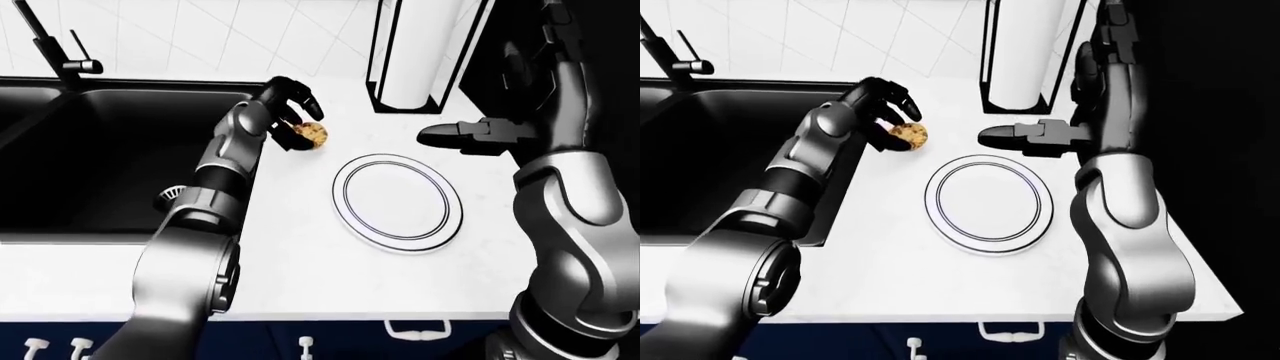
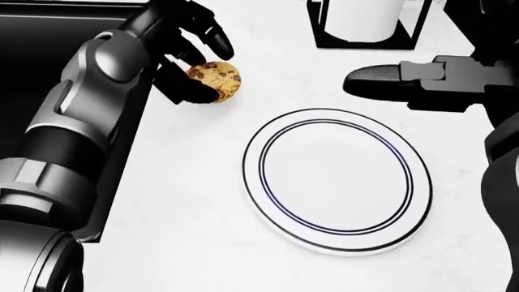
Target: Place the pastries on the plates.
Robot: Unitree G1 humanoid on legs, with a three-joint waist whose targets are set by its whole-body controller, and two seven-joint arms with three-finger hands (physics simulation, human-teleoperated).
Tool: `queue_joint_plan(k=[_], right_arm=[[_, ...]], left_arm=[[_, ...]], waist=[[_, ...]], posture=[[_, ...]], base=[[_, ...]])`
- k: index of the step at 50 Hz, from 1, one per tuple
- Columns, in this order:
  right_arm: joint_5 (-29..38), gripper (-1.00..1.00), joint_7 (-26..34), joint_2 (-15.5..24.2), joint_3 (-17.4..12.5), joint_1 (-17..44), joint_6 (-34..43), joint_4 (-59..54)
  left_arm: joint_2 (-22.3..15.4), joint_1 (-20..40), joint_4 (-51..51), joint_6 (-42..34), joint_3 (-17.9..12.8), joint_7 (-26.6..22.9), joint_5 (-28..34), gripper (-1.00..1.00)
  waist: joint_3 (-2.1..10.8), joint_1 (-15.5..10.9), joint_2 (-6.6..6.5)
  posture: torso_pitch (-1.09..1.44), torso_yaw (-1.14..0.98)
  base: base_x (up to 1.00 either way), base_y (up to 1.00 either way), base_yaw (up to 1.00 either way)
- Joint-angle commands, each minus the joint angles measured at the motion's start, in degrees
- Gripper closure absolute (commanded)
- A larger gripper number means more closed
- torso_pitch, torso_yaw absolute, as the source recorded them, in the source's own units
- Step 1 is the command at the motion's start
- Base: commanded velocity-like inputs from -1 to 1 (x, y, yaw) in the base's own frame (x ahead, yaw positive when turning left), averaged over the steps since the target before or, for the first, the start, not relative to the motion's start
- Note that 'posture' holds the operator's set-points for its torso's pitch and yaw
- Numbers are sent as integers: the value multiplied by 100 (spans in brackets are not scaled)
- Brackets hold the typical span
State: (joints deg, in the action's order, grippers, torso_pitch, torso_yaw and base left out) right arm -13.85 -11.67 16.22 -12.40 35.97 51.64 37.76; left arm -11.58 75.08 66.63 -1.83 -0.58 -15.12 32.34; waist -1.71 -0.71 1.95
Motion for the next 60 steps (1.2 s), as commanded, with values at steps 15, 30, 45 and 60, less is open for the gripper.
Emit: queue_joint_plan(k=[15,30,45,60], right_arm=[[-32,-100,-65,156,-158,323,-39,163],[-680,-100,-739,651,-604,501,82,362],[-967,-100,-919,773,-605,453,34,357],[-1022,-100,-984,768,-583,297,-34,428]], left_arm=[[566,-102,-2803,-936,256,-1035,322,27],[1569,-1121,-4751,-1444,700,-1950,971,26],[2502,-1973,-5301,-1281,1146,-2564,1684,18],[2472,-2015,-5328,-1177,1082,-2658,1781,-100]], waist=[[111,-12,42],[58,-43,139],[56,-97,234],[51,-111,280]], posture=[[0,0],[0,0],[0,0],[0,0]], base=[[0,0,0],[0,0,0],[0,0,0],[0,0,0]])
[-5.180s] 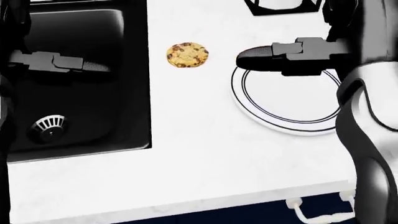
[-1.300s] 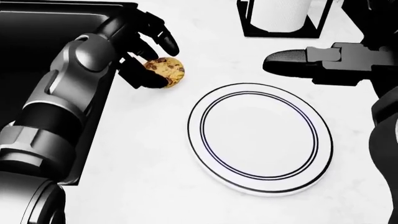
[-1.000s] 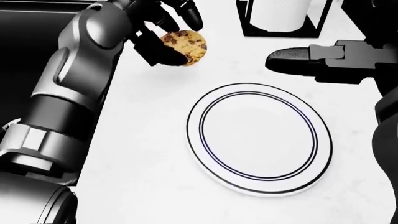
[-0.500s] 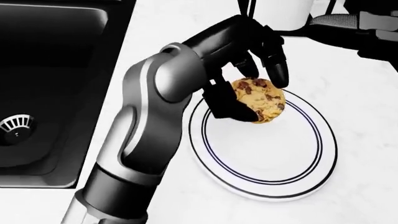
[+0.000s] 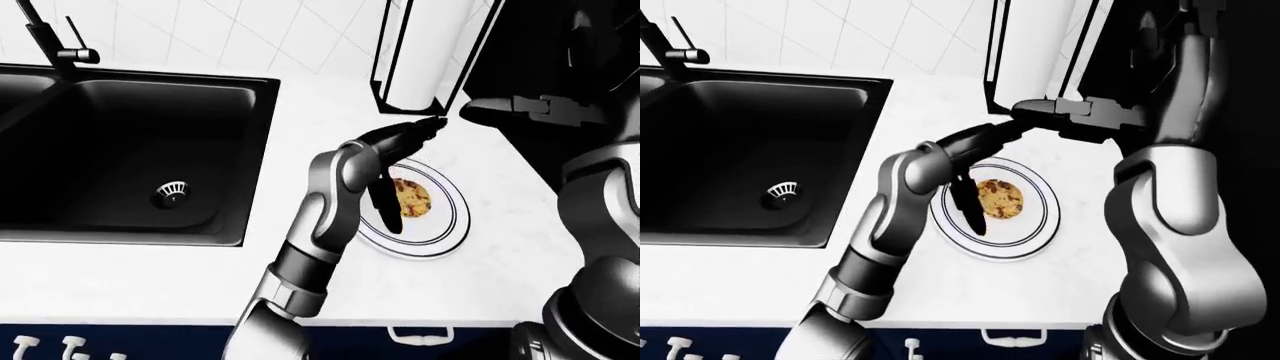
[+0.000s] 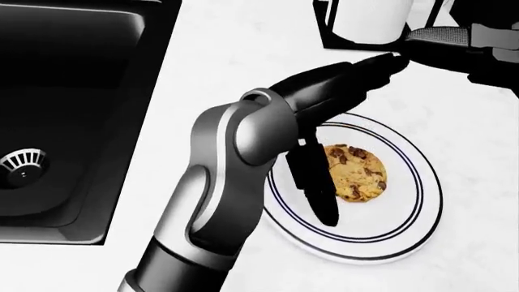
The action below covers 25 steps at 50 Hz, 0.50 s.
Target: Place the pastries on the plates.
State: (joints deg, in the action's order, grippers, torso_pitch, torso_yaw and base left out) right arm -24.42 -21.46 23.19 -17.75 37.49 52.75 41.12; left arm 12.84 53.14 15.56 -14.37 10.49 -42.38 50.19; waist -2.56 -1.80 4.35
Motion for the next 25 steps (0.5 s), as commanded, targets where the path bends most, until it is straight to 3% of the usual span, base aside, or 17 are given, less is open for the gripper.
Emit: queue_joint_plan(k=[1,5,7,19,25], right_arm=[[33,-100,-5,65,-57,145,-148,93],[21,-100,-8,75,-67,162,-114,112],[10,-100,-12,74,-75,152,-109,124],[20,-100,-22,21,32,202,-151,56],[222,-100,153,-31,220,230,-218,-84]], left_arm=[[29,190,-240,61,-39,57,-13,-100],[-134,438,-143,-67,-285,172,-175,-100],[-446,786,116,-107,-533,378,-384,-100],[-1585,1814,1143,-248,-1090,1441,-1465,-100],[-1995,1961,789,-691,-1304,1973,-2173,-100]], waist=[[136,-3,41],[134,-11,44],[126,-11,42],[135,12,-45],[139,58,-101]], posture=[[0,0],[0,0],[0,0],[0,0],[0,0]], base=[[0,0,0],[0,0,0],[0,0,0],[0,0,0],[0,0,0]])
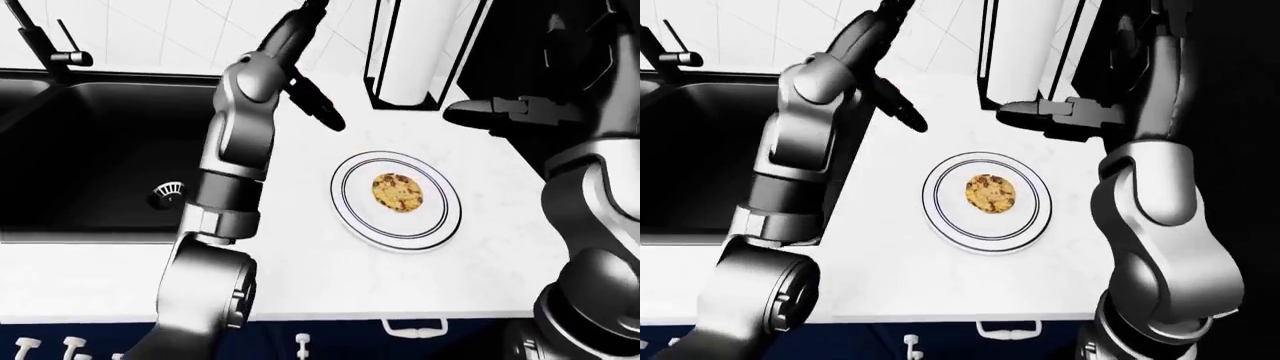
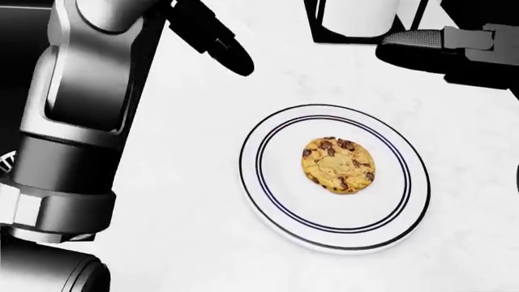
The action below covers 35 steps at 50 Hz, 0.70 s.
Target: Place the pastries on the plates.
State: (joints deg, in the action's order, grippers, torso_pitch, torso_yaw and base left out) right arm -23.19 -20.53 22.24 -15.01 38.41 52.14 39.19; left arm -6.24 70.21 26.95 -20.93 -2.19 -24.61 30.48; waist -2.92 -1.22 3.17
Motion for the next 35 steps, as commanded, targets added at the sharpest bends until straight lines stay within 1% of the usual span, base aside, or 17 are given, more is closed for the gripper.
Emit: queue_joint_plan(k=[1,5,6,10,11,14,17,19,21,23,24,25,26,27,28,30,35], right_arm=[[119,-100,82,39,-60,144,-147,111],[296,-100,235,-4,54,86,-106,135],[349,-100,270,-36,63,73,-116,133],[630,-100,511,-119,214,71,-136,42],[702,-100,569,-153,247,74,-151,21],[924,-100,728,-294,390,114,-232,-119],[1148,-100,928,-487,521,70,-437,-304],[1255,-100,1038,-576,534,97,-560,-472],[1329,-100,1111,-686,548,20,-665,-508],[1380,-100,1154,-757,538,-45,-675,-466],[1416,-100,1171,-781,554,-76,-695,-447],[1433,-100,1190,-801,551,-80,-695,-430],[1442,-100,1215,-810,543,-86,-687,-399],[1446,-100,1238,-812,521,-88,-690,-387],[1444,-100,1247,-812,494,-79,-685,-382],[1467,-100,1258,-827,524,-90,-703,-378],[1478,-100,1313,-817,509,-105,-652,-302]], left_arm=[[-131,247,-446,-127,-11,206,-274,-100],[-380,211,-1337,-643,-107,208,-535,-100],[-395,166,-1557,-693,-182,344,-651,-100],[-496,-389,-2956,-1557,-359,574,-1142,-100],[-537,-512,-3372,-1829,-430,687,-1252,-100],[-722,-853,-4241,-2294,-504,865,-1569,-100],[-866,-1201,-5085,-2736,-527,1119,-1789,-100],[-936,-1397,-5552,-2929,-573,1221,-1941,-100],[-1067,-1628,-5823,-3027,-643,1279,-2058,-100],[-1128,-1760,-5988,-3091,-721,1364,-2192,-100],[-1100,-1883,-6143,-3162,-724,1385,-2293,-100],[-1120,-1961,-6179,-3175,-715,1424,-2340,-100],[-1147,-2057,-6198,-3198,-737,1469,-2366,-100],[-1215,-2084,-6206,-3200,-683,1475,-2352,-100],[-1231,-2083,-6168,-3232,-699,1505,-2356,-100],[-1227,-2097,-6103,-3177,-727,1614,-2371,-100],[-1178,-2274,-5878,-2937,-650,1709,-2359,-100]], waist=[[174,4,5],[163,17,-36],[156,22,-44],[141,48,-91],[257,65,-142],[199,89,-202],[232,99,-110],[233,100,-102],[172,106,-204],[103,137,-395],[158,144,-560],[258,131,-863],[213,111,-656],[189,125,-694],[183,101,-658],[235,123,-507],[171,173,-257]], posture=[[0,0],[0,0],[0,0],[0,0],[0,0],[0,0],[0,0],[0,0],[0,0],[0,0],[0,0],[0,0],[0,0],[0,0],[0,0],[0,0],[0,0]], base=[[0,0,0],[0,0,0],[0,0,0],[0,0,0],[0,11,0],[0,14,0],[0,28,0],[0,30,0],[0,30,0],[-2,31,0],[-4,30,0],[-3,30,0],[-4,32,0],[-4,31,0],[-7,34,0],[-9,38,0],[-9,38,0]])
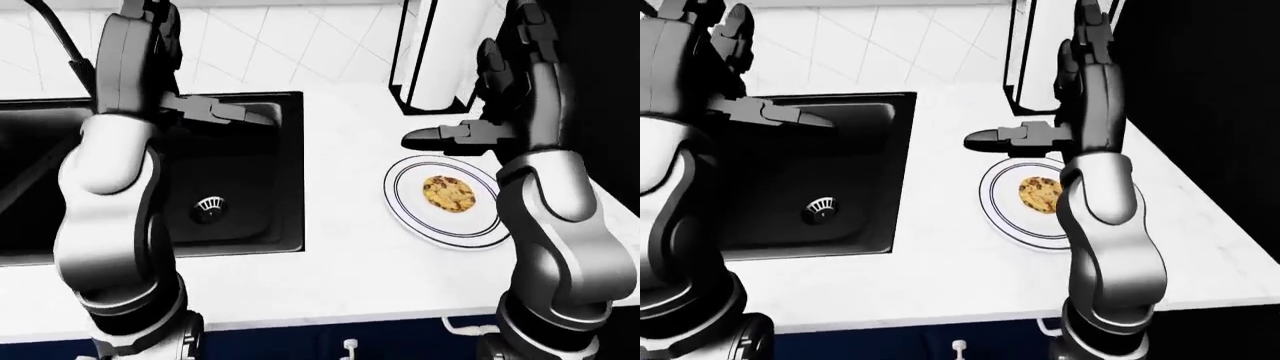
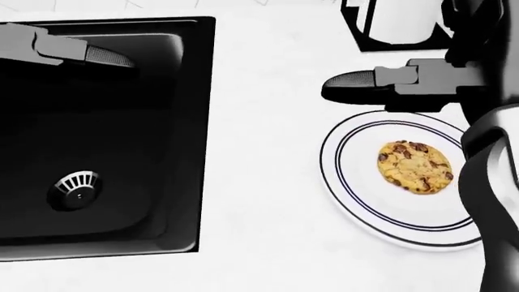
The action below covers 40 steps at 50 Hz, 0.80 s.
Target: Place the pastries on the plates.
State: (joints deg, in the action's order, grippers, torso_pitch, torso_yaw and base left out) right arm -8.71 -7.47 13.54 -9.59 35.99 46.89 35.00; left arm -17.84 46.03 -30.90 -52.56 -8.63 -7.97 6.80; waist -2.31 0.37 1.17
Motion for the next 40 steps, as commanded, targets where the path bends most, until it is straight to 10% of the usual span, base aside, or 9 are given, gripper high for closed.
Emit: queue_joint_plan(k=[1,3,9,18,20,31,32,39,40], right_arm=[[35,-100,21,55,-25,151,-116,127],[57,-100,28,49,-23,149,-118,117],[94,-100,89,51,-5,257,-58,102],[177,-100,146,-29,56,197,-215,-6],[198,-100,158,-41,85,192,-195,20],[118,-100,170,-125,16,151,-276,53],[120,-100,154,-99,24,157,-276,51],[150,-100,132,-24,55,197,-170,80],[170,-100,116,-31,53,186,-146,93]], left_arm=[[-42,90,-51,231,31,32,58,-100],[-13,75,-17,250,-11,42,71,-100],[133,-18,54,439,-9,164,44,-100],[154,-126,130,800,18,211,77,-100],[146,-187,116,839,55,208,112,-100],[177,-254,141,848,79,151,294,-100],[174,-248,137,839,68,141,306,-100],[171,-216,145,830,59,115,343,-100],[185,-227,143,834,58,114,336,-100]], waist=[[103,15,20],[150,20,295],[239,20,223],[272,114,-682],[60,77,-495],[100,-91,324],[36,-41,-37],[175,43,-598],[154,-19,-176]], posture=[[0,0],[0,0],[0,0],[0,0],[0,0],[0,0],[0,0],[0,0],[0,0]], base=[[-9,41,0],[-9,41,0],[-9,48,0],[-5,54,0],[0,57,0],[0,55,7],[0,0,80],[0,12,70],[0,82,0]])
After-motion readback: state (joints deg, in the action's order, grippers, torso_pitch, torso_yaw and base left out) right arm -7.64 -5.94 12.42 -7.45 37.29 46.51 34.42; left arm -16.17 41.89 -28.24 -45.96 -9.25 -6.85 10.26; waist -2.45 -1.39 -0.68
